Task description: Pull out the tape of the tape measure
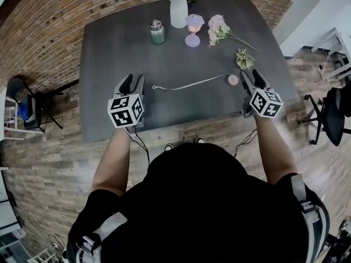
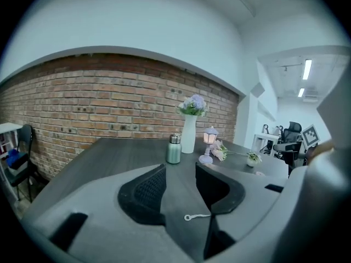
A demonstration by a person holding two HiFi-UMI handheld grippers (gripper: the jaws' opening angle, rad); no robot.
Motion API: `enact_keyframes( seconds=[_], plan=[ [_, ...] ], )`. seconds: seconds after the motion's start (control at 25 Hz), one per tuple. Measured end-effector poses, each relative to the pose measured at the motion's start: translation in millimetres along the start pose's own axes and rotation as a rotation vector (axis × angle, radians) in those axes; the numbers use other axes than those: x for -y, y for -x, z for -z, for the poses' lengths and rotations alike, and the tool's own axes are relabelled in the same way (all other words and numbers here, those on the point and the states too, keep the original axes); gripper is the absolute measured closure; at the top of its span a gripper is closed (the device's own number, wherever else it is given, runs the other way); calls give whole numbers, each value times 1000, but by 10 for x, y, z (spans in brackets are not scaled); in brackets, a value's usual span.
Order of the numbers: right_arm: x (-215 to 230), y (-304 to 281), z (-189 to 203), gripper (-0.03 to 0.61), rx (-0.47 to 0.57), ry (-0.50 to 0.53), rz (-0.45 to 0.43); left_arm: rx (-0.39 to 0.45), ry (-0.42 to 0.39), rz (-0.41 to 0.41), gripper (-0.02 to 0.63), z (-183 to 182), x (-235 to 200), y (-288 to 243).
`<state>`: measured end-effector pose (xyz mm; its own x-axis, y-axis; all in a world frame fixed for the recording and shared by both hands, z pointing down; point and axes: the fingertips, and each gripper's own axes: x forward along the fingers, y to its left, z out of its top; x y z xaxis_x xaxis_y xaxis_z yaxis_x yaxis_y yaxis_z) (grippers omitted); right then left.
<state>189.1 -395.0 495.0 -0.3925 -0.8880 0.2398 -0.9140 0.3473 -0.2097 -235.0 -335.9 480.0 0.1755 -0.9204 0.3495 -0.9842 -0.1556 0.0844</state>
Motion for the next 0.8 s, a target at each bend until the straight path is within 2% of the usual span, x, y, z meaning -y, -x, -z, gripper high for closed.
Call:
enact_keyframes(
  seconds=[0.12, 0.2, 0.28, 0.44, 0.64, 0.8],
  plan=[
    [67, 29, -73, 421, 13, -20, 28, 14, -30, -21, 475, -50, 10, 3],
    [105, 46, -93, 579, 11, -27, 54, 42, -67, -47, 574, -118, 21, 22],
    [108, 56, -106, 581, 5, -24, 63, 73, -84, -47, 603, -196, 66, 37],
    [80, 84, -186, 581, 15, 1, 67, 97, -122, -50, 604, -327, 165, 40],
    [14, 123, -226, 583, 6, 24, 40, 131, -115, -31, 604, -440, 270, 71],
    [-10, 159, -238, 583, -16, 31, 19, 117, -118, -33, 604, -442, 265, 67]
  ],
)
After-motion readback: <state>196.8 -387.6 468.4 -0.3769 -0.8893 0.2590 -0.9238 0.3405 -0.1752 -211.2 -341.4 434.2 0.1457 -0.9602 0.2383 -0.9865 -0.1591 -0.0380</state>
